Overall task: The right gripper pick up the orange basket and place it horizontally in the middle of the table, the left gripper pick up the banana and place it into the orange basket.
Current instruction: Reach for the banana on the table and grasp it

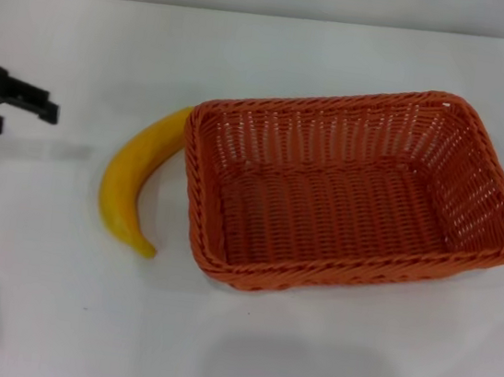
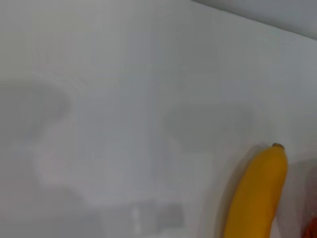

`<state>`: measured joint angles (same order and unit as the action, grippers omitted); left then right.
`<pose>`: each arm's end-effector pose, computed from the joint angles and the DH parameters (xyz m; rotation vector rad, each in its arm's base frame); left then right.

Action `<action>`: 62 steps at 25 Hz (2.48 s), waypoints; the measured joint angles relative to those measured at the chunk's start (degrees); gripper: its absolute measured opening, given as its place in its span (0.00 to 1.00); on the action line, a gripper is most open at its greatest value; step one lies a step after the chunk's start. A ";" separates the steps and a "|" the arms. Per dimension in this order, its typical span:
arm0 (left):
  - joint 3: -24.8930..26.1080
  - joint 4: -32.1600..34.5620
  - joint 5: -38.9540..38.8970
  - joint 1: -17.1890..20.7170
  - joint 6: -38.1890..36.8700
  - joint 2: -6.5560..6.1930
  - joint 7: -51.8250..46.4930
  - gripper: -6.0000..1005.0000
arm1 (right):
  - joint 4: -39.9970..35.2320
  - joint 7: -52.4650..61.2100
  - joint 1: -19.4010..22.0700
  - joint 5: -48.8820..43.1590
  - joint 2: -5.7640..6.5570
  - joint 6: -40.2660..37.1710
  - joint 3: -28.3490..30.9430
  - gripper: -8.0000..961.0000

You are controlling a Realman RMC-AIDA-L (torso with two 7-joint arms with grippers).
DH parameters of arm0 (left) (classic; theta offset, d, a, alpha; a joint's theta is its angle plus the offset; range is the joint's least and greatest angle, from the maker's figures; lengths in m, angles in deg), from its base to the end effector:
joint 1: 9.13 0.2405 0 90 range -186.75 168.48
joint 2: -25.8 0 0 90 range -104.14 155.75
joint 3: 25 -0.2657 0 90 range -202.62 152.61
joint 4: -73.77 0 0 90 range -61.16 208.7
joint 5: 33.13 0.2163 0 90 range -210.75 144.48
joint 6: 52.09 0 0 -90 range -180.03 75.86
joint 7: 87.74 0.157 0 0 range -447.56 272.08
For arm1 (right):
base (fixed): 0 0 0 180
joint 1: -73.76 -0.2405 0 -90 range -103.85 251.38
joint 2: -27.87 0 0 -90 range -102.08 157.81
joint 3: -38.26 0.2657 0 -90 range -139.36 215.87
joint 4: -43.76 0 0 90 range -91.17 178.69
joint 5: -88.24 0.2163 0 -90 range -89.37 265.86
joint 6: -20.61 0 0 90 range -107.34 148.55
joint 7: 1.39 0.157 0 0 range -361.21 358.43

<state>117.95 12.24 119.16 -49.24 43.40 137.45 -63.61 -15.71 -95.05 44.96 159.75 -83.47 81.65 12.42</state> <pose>-0.2757 0.3955 0.1038 -2.0304 -1.7731 0.0001 0.3118 0.4194 0.2158 -1.8179 0.4786 0.4398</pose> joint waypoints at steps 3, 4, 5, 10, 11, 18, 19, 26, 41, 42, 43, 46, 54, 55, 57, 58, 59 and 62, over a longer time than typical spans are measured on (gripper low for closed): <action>-3.30 4.20 -0.16 -2.11 -3.50 -0.19 1.77 0.89 | -0.02 -0.01 0.26 0.03 -0.33 -0.04 -0.01 0.89; -4.15 5.21 -0.17 -2.68 -4.54 -0.22 2.44 0.89 | -0.01 -0.01 0.29 0.04 -0.45 -0.05 -0.03 0.89; -4.92 6.19 -0.20 -3.34 -5.52 -0.22 3.18 0.89 | 0.08 -0.02 0.32 0.04 -0.64 -0.05 -0.06 0.89; -6.17 14.92 0.22 -7.60 -9.39 -0.38 6.43 0.89 | 0.15 -0.02 0.49 0.03 -1.50 -0.05 -0.09 0.89; -7.10 16.17 0.27 -8.20 -9.99 -0.32 6.74 0.89 | 0.15 -0.01 0.49 0.02 -1.59 -0.05 -0.09 0.89; -13.26 17.02 0.46 -8.75 -12.30 0.93 6.24 0.89 | 0.12 0.46 0.59 -0.04 -2.74 0.08 -0.09 0.89; -13.47 17.05 0.63 -8.80 -12.50 1.12 6.21 0.89 | 0.00 0.46 0.59 -0.04 -2.93 0.11 -0.09 0.89; -16.16 17.63 1.18 -9.17 -15.65 2.33 5.91 0.89 | 0.16 0.65 0.61 -0.02 -3.61 0.31 -0.08 0.89; -17.97 23.05 1.16 -11.04 -20.23 3.03 5.97 0.86 | 0.96 0.95 0.36 0.81 -3.81 -0.06 -0.09 0.89; -17.98 23.06 1.16 -11.09 -20.08 3.03 5.89 0.85 | 0.97 1.04 0.35 1.30 -3.80 -0.10 -0.08 0.89; -17.98 23.06 1.16 -11.11 -19.98 3.04 5.84 0.84 | 1.01 1.07 0.35 1.63 -3.80 -0.12 -0.09 0.89; -17.98 23.52 1.15 -11.19 -19.64 3.05 5.64 0.79 | 1.37 1.11 0.33 2.37 -3.77 -0.16 -0.09 0.89; -17.98 26.02 1.84 -12.38 -18.71 2.38 5.16 0.64 | 1.66 1.40 0.34 3.28 -3.74 -0.20 -0.09 0.89; -17.98 25.89 2.19 -12.44 -18.45 2.34 5.09 0.62 | 1.66 1.42 0.40 3.56 -3.74 -0.21 -0.09 0.89; -17.92 25.64 2.52 -12.49 -18.14 2.30 5.00 0.59 | 1.66 1.43 0.66 4.43 -3.72 -0.21 -0.09 0.89; -17.85 25.42 2.53 -12.47 -18.11 2.29 4.99 0.58 | 1.66 1.44 0.80 4.77 -3.70 -0.20 -0.09 0.89; -17.73 24.94 2.53 -12.28 -18.06 2.29 4.97 0.56 | 1.66 1.45 0.92 5.00 -3.68 -0.18 -0.08 0.89; -17.50 22.12 2.56 -10.76 -17.06 2.27 4.77 0.53 | 1.56 1.47 1.01 5.18 -3.68 -0.05 -0.09 0.89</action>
<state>100.45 34.35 121.72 -60.00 26.34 139.73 -58.85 -14.15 -93.58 45.97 164.93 -87.14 81.60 12.33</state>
